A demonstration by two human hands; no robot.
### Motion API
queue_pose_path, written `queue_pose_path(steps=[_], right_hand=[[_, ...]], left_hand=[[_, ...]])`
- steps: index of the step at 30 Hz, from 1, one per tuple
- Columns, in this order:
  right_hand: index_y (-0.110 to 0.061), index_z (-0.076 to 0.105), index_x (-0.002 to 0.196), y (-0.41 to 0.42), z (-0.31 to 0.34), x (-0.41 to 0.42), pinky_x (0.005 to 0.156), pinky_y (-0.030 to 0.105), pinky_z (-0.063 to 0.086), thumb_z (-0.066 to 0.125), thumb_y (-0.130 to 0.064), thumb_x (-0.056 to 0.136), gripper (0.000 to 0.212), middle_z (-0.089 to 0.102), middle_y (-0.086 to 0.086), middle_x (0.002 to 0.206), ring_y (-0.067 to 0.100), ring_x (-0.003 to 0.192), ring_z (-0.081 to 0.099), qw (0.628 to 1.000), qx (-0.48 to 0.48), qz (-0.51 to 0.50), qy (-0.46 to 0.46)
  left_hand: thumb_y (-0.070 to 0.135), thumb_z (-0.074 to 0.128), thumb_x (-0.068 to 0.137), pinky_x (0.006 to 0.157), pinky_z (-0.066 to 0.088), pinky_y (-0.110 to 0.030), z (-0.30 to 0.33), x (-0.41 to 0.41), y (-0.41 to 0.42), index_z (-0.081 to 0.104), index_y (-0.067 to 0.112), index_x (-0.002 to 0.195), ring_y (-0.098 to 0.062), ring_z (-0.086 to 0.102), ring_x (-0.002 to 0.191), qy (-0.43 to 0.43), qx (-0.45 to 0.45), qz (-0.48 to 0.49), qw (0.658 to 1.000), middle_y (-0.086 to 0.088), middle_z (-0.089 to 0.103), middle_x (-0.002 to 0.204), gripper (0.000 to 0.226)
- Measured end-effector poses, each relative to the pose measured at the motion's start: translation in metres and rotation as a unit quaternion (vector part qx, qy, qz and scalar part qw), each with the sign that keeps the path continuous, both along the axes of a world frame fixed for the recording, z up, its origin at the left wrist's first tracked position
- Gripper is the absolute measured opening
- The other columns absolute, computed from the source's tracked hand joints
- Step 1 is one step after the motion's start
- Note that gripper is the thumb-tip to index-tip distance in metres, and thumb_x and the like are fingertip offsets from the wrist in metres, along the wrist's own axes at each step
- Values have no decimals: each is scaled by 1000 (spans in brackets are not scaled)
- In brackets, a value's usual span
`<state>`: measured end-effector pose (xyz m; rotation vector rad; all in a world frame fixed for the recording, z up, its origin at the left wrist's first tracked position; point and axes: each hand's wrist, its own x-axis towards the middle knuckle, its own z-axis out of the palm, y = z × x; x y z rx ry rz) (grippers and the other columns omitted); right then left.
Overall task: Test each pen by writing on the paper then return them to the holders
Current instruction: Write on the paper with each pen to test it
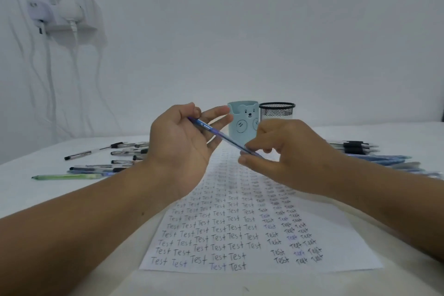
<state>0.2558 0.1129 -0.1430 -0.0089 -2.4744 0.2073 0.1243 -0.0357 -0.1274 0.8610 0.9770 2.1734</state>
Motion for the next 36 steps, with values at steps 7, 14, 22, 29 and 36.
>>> queue_pose_path(steps=[7,14,22,29,36], right_hand=[[-19,73,78,15,9,16,54,22,42,74,-25,88,11,58,-14,51,7,45,47,985,-143,-72,-57],[-13,41,56,18,-2,28,39,19,21,68,4,85,43,54,14,51,19,39,38,869,-478,61,-111],[-11,39,54,14,-9,27,46,22,37,79,-9,82,48,46,9,46,16,40,44,901,-418,45,-105],[-17,33,49,18,-13,23,45,18,35,66,2,81,51,34,3,43,15,41,49,935,-341,-7,-99],[-14,34,51,19,-16,22,47,21,36,66,3,81,46,34,8,49,16,44,52,947,-309,-11,-88]], left_hand=[[57,47,90,107,41,-39,-18,-20,6,43,38,130,-15,56,124,276,-161,60,946,6,74,119,45],[77,50,78,109,32,-30,-27,-19,-16,38,68,128,7,39,126,575,-432,-26,694,40,37,136,53],[82,55,71,113,39,-33,-26,-24,-14,46,67,124,2,45,130,614,-443,-33,653,37,44,137,56],[83,50,70,113,32,-24,-28,-26,-13,47,62,128,11,40,131,633,-430,-22,644,40,41,139,62],[83,50,71,111,33,-24,-28,-25,-12,46,62,127,13,41,128,632,-430,-22,644,40,42,137,60]])
